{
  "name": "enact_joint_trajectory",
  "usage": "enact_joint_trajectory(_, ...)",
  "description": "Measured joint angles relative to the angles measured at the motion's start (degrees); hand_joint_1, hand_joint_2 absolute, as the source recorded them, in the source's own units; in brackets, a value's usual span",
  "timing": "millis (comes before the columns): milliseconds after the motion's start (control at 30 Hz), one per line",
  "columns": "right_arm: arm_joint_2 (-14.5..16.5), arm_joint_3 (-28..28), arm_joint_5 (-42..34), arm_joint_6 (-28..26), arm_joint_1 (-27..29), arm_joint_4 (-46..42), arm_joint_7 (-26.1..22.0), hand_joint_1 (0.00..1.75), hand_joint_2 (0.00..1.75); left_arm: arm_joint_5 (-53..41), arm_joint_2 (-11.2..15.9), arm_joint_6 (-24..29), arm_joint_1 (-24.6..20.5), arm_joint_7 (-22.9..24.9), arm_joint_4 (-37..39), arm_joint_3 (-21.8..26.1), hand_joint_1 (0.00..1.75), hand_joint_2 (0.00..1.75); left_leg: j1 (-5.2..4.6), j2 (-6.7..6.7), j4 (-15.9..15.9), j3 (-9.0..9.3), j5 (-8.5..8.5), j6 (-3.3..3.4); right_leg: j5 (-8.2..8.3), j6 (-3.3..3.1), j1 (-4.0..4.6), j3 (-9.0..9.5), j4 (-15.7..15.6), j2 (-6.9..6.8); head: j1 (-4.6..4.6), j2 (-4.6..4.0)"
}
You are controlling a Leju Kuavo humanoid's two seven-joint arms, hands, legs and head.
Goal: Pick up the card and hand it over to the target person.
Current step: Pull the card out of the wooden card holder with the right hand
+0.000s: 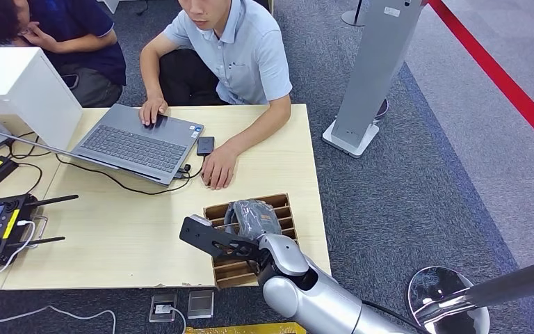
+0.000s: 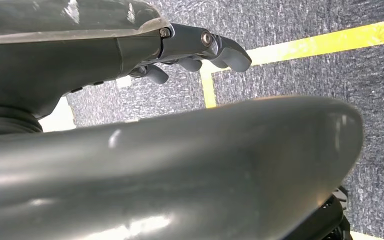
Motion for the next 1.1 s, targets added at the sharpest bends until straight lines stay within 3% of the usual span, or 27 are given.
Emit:
enact_joint_trajectory(400,-0.34,-0.5,0.38,-2.11,0.18,-0.71,-1.86,1.75,1.75,0.29,0.18,1.38,0.01,-0.68,0.03,0.58,0.0,0.0,0.0,0.0,0.01,0.0,-0.01,0.0,-0.01,0.0,0.0,0.0,0.0,0.0,0.0,0.0)
enact_joint_trajectory(900,-6.45,-5.27,9.17,-10.88,-2.27,-20.14,-13.04,1.75,1.75,-0.2,-0.02,0.27,0.03,-2.05,0.1,0.09,0.0,0.0,-0.02,-0.06,0.15,-0.18,-0.03,0.02,-0.04,0.02,-0.02,-0.16,0.13,-0.06,0.0,0.0)
enact_joint_trajectory(1000,-6.07,-6.16,8.64,-11.51,-4.37,-19.55,-14.58,1.75,1.75,-0.39,-0.02,0.17,-0.02,-2.22,0.16,-0.17,0.0,0.0,-0.01,-0.04,0.16,-0.17,-0.04,0.01,-0.05,0.02,-0.02,-0.16,0.14,-0.04,0.0,0.0)
enact_joint_trajectory(1100,-3.91,-5.9,6.42,-11.52,-8.03,-12.94,-16.43,1.75,1.75,-0.79,0.05,0.02,-0.08,-2.17,0.21,-0.73,0.0,0.0,-0.02,0.02,0.13,-0.13,-0.03,0.01,-0.02,0.01,-0.02,-0.16,0.13,0.02,0.0,0.0)
